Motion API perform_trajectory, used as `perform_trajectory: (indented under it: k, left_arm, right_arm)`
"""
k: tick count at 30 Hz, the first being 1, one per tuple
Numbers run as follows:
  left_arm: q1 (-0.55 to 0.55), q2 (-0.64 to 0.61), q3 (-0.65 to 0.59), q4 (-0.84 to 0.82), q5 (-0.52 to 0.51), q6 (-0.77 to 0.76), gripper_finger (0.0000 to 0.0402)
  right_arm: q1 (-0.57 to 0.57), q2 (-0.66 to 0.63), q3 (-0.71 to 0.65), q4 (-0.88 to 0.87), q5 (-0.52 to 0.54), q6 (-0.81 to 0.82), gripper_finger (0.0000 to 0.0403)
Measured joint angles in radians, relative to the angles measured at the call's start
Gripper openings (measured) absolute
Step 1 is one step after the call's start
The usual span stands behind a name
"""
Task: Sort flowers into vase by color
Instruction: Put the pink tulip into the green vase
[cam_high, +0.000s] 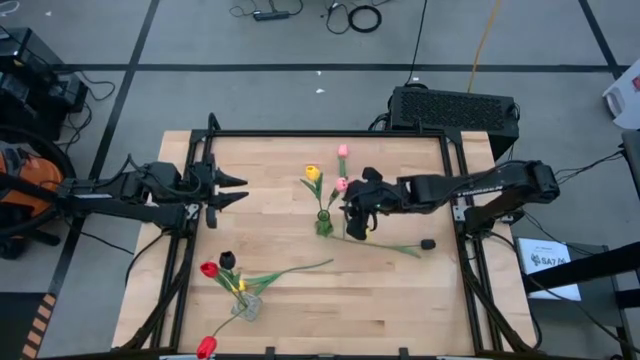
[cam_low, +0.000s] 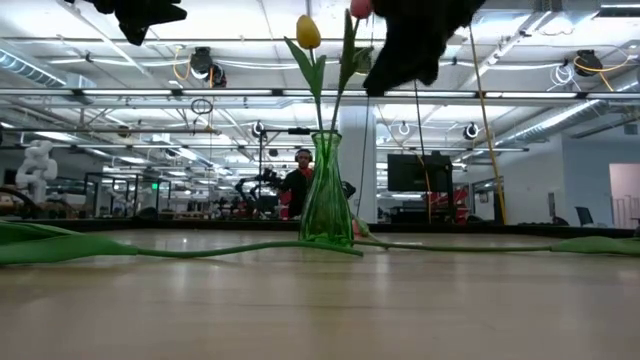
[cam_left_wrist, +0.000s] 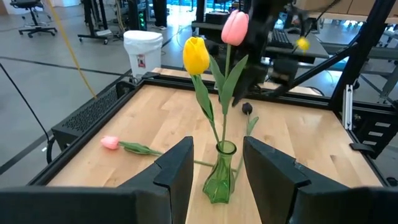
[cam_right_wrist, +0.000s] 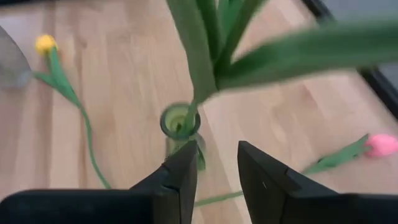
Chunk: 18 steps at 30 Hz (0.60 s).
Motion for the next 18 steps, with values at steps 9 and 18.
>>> perform_trajectory:
  k: [9, 18]
  left_arm:
    - [0.0, 0.0, 0.0, -0.046, 0.0, -0.003, 0.0145]
    - [0.0, 0.0, 0.0, -0.047, 0.013, -0.003, 0.0145]
  right_arm:
    - [0.0, 0.0, 0.232, -0.29, 0.0, 0.01, 0.0107]
    - [0.0, -0.058, 0.364, -0.789, 0.006, 0.274, 0.009]
